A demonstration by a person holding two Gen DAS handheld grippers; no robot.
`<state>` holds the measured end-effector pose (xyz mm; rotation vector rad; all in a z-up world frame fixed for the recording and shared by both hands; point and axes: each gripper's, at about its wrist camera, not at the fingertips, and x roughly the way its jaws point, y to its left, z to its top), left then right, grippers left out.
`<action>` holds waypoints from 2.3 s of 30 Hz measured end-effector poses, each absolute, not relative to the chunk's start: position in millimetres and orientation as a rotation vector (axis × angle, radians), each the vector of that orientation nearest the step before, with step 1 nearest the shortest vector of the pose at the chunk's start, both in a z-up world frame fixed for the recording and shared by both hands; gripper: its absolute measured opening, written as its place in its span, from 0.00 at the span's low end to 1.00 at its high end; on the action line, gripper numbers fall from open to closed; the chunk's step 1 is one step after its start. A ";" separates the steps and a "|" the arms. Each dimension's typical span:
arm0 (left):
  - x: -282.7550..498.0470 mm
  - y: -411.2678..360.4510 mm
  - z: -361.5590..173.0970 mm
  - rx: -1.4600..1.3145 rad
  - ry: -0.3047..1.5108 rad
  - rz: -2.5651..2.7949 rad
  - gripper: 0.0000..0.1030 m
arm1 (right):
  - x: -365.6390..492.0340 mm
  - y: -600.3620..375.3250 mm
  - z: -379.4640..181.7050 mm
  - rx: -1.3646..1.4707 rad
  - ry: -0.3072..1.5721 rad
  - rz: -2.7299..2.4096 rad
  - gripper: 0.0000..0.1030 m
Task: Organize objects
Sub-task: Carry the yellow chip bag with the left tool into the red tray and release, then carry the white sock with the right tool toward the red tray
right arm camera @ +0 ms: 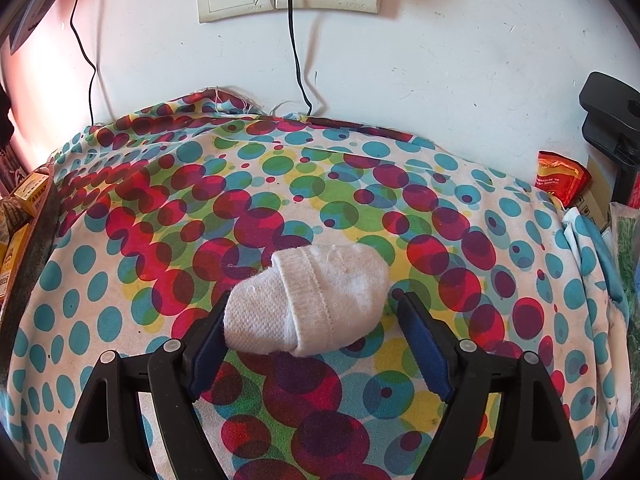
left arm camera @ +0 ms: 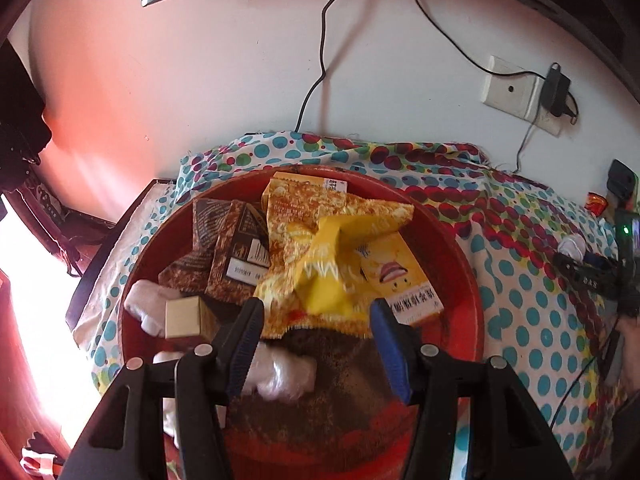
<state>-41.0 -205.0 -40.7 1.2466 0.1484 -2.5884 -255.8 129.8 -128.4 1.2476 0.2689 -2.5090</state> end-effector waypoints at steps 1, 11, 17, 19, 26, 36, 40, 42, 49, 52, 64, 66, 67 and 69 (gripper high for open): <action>-28.7 -200.8 -41.9 1.243 0.134 -2.605 0.55 | -255.6 129.7 -128.5 1.248 0.268 -2.509 0.76; 58.2 -192.6 -69.8 1.155 0.247 -2.672 0.55 | -256.1 129.7 -129.1 1.255 0.277 -2.521 0.80; 79.5 -187.8 -84.5 1.126 0.192 -2.686 0.55 | -258.5 133.2 -131.3 1.289 0.269 -2.547 0.91; 85.0 -181.4 -81.3 1.102 0.183 -2.740 0.55 | -256.5 131.4 -130.8 1.284 0.286 -2.557 0.91; 97.5 -165.5 -65.8 1.003 0.115 -2.857 0.55 | -250.9 125.2 -128.0 1.263 0.339 -2.581 0.88; 90.7 -165.0 -81.3 1.086 0.197 -2.869 0.55 | -234.5 109.8 -121.4 1.182 0.392 -2.524 0.57; 90.9 -169.5 -82.9 1.076 0.187 -2.836 0.55 | -238.3 114.0 -121.8 1.192 0.361 -2.512 0.57; 92.2 -170.3 -81.1 1.051 0.171 -2.837 0.55 | -241.2 115.3 -122.4 1.191 0.366 -2.513 0.57; 91.0 -171.4 -81.6 1.057 0.195 -2.842 0.55 | -242.9 117.4 -122.9 1.196 0.355 -2.509 0.57; 89.0 -171.7 -81.6 1.061 0.224 -2.847 0.55 | -245.8 120.1 -123.1 1.231 0.300 -2.518 0.57; 94.0 -182.1 -81.7 1.061 0.303 -2.818 0.55 | -225.6 102.2 -112.1 1.312 0.341 -2.529 0.57; 94.2 -185.5 -82.5 1.067 0.345 -2.810 0.55 | -218.1 100.8 -106.3 1.299 0.321 -2.524 0.57; 94.7 -187.4 -82.9 1.069 0.373 -2.811 0.55 | -214.0 100.5 -103.0 1.292 0.299 -2.520 0.57; 94.5 -191.8 -84.0 1.076 0.427 -2.809 0.55 | -206.4 100.0 -97.4 1.279 0.259 -2.507 0.57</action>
